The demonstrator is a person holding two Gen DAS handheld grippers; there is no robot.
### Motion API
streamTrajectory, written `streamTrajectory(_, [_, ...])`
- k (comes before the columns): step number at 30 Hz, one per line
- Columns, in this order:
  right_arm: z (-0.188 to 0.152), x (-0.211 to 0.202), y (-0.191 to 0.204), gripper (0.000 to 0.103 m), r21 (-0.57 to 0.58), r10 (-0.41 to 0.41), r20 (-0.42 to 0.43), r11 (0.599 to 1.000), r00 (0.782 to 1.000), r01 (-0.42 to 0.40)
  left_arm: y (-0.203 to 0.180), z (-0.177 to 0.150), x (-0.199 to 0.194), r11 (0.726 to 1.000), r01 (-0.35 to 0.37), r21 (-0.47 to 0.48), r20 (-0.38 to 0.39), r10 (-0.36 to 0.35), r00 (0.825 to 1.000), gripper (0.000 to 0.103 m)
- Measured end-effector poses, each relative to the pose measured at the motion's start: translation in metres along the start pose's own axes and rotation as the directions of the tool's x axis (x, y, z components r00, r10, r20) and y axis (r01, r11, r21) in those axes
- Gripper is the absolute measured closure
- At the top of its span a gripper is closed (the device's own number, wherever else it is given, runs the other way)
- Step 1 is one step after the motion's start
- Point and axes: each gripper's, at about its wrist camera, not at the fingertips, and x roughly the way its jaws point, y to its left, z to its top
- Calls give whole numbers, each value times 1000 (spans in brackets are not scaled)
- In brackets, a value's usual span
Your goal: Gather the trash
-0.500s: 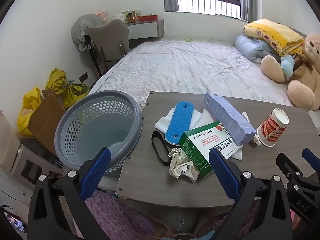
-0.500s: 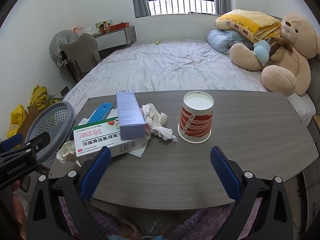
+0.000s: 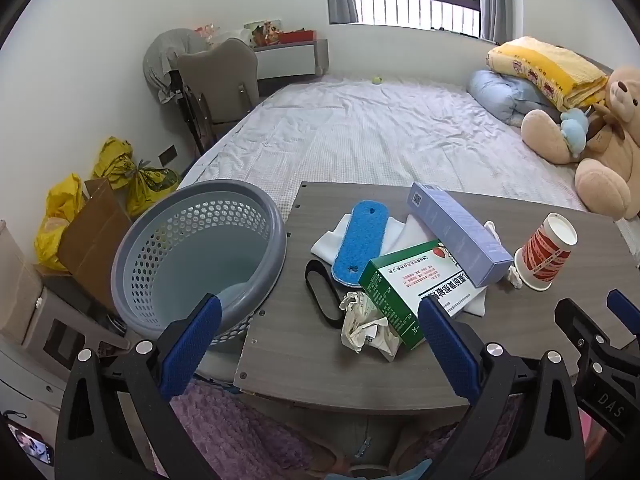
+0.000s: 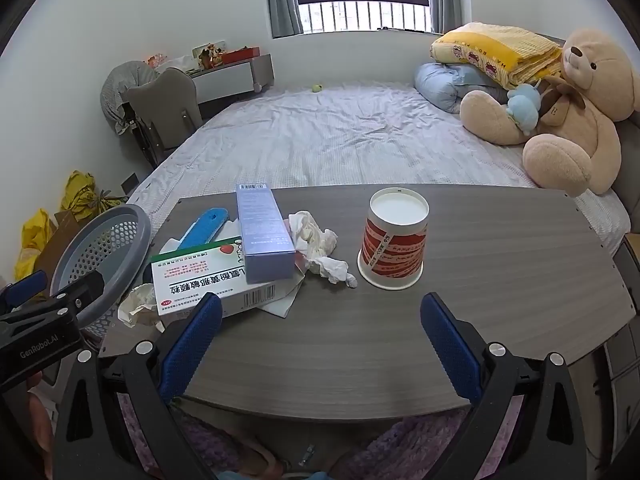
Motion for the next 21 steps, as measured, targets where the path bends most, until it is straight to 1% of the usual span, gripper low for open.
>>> streamTrajectory(14, [-4, -4, 2, 8, -1, 5, 11, 1000, 1000, -5, 10, -6, -11, 1000, 3, -1, 19, -3, 1000, 6])
streamTrajectory(16, [-5, -7, 3, 8, -5, 5, 15, 1000, 1000, -5, 3, -7, -13, 1000, -1, 0, 22, 1, 1000, 6])
streamTrajectory(21, [-5, -12, 5, 8, -10, 8, 18, 1000, 1000, -7, 4, -8, -18, 1000, 0, -4, 27, 0, 1000, 6])
